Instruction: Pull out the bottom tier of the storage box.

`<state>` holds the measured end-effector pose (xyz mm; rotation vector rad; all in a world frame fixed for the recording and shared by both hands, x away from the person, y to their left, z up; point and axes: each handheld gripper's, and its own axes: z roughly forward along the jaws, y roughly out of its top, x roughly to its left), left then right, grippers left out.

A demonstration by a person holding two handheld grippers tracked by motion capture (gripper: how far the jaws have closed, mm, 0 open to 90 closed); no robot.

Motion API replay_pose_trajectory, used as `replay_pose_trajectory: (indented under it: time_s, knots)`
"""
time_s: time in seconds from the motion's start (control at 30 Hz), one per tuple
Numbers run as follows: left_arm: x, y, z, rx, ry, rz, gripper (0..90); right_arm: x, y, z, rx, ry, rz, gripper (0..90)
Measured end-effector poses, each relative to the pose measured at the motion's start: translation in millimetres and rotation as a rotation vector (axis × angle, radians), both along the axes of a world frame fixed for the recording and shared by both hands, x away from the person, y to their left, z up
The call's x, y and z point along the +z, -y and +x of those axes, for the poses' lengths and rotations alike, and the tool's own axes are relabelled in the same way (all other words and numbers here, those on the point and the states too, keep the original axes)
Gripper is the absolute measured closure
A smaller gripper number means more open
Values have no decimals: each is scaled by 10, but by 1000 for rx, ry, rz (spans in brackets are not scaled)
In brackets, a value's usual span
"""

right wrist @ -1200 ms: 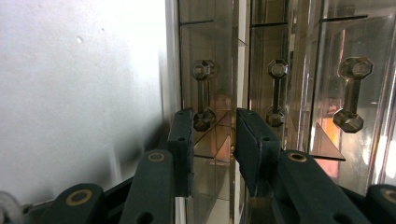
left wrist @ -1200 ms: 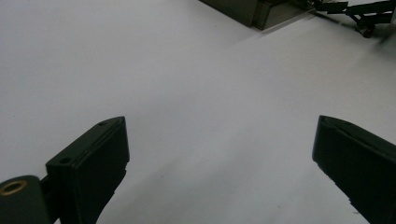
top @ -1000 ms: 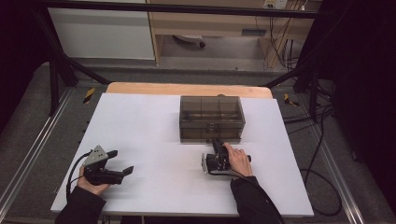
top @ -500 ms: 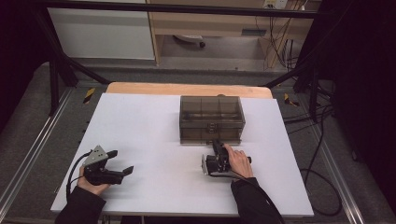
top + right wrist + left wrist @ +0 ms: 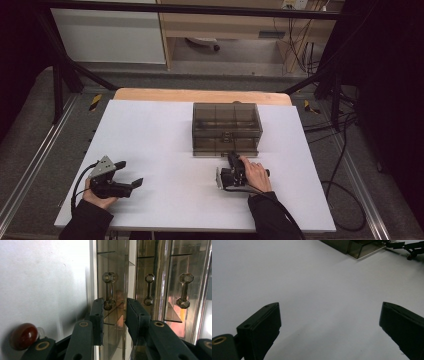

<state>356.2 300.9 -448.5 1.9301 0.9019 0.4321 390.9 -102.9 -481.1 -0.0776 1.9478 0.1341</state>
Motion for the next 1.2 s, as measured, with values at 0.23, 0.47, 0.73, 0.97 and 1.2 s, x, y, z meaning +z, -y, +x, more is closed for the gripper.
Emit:
replay_pose_trajectory:
  time_s: [0.23,0.47,0.73,0.97,1.2]
  knots:
    - [-2,1,3,-1,0,2,40,4,1,-32,0,-5,1,685]
    - [-2,0,3,0,-1,2,40,11,0,-49,4,-10,2,685]
    - [-1,1,2,1,0,1,41,9,-6,-75,-7,-17,9,684]
    - [-2,2,2,0,0,3,41,18,-8,-92,2,-19,5,684]
    - [-2,2,2,1,0,4,40,19,-2,-117,0,-27,6,684]
